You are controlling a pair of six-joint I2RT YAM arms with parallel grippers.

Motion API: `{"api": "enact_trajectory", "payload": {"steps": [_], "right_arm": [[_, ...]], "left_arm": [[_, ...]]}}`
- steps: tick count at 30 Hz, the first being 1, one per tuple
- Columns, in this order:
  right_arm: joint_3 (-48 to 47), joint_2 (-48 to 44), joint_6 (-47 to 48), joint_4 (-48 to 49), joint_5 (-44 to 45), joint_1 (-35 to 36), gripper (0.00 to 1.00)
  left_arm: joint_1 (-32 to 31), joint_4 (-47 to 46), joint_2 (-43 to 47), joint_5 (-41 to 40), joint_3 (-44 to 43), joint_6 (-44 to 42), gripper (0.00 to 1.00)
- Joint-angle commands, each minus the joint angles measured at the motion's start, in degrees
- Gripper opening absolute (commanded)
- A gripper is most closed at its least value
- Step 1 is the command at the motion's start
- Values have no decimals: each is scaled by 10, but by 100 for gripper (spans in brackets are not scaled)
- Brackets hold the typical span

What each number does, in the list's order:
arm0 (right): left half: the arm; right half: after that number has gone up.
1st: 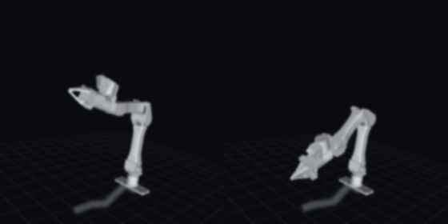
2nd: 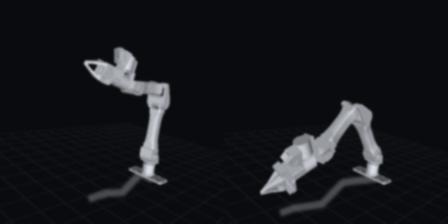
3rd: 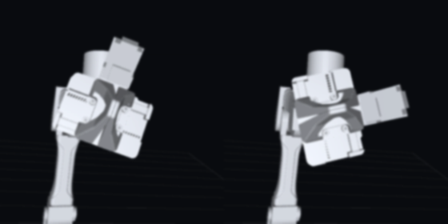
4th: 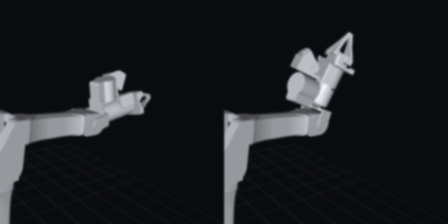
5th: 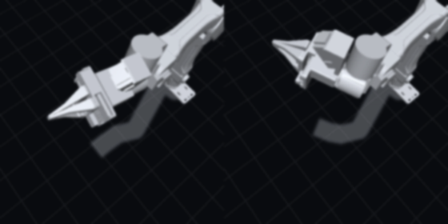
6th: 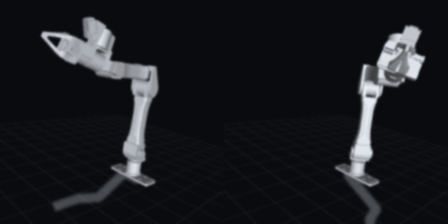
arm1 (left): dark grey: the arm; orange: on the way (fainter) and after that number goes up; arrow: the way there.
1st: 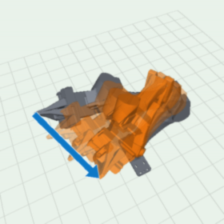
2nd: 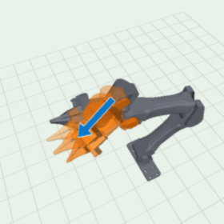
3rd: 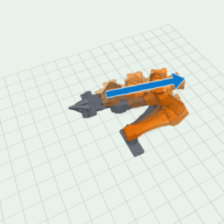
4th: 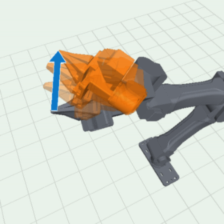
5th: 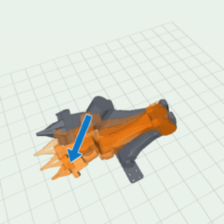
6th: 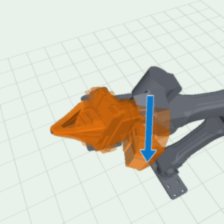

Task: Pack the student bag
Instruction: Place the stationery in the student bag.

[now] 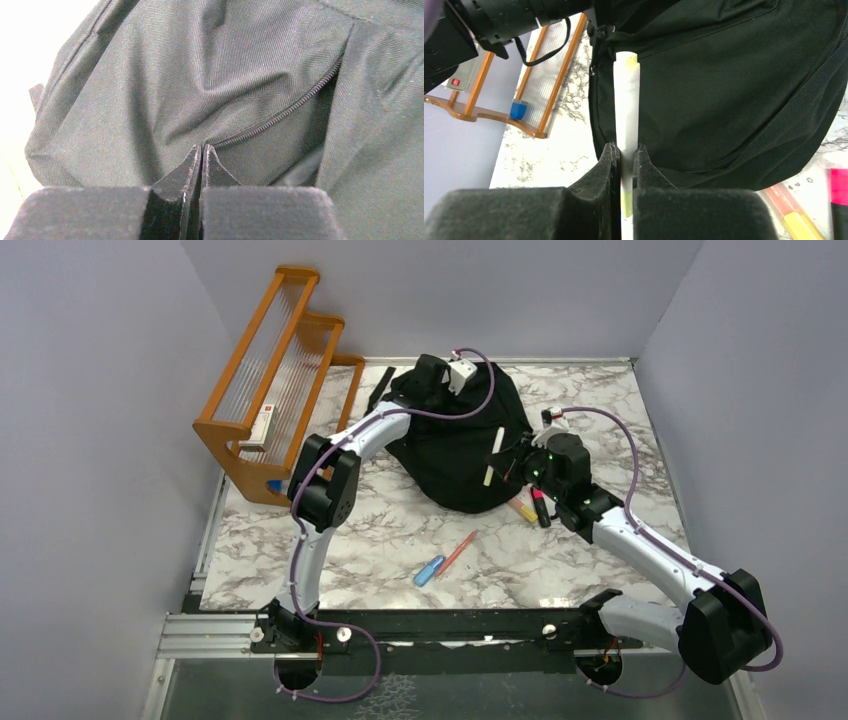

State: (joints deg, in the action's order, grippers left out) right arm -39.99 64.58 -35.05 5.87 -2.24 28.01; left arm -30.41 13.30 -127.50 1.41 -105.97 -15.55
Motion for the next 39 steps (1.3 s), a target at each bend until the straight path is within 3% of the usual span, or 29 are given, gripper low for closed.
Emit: {"api": "enact_trajectory", "payload": {"steps": [1, 13, 29, 39], "right_arm": [[3, 5, -23, -2, -1, -1, 1], [-54, 90, -77, 17, -43, -2, 1], [-238, 349, -129, 27, -333, -75, 1], [-328, 441, -158, 43, -338, -81, 1]], "left_arm": [[14, -50, 69, 37, 21, 38, 0], [22, -118, 143, 121, 108, 67, 0], [22, -168, 176, 142, 152, 105, 0], [18, -175, 183, 156, 163, 112, 0]]}}
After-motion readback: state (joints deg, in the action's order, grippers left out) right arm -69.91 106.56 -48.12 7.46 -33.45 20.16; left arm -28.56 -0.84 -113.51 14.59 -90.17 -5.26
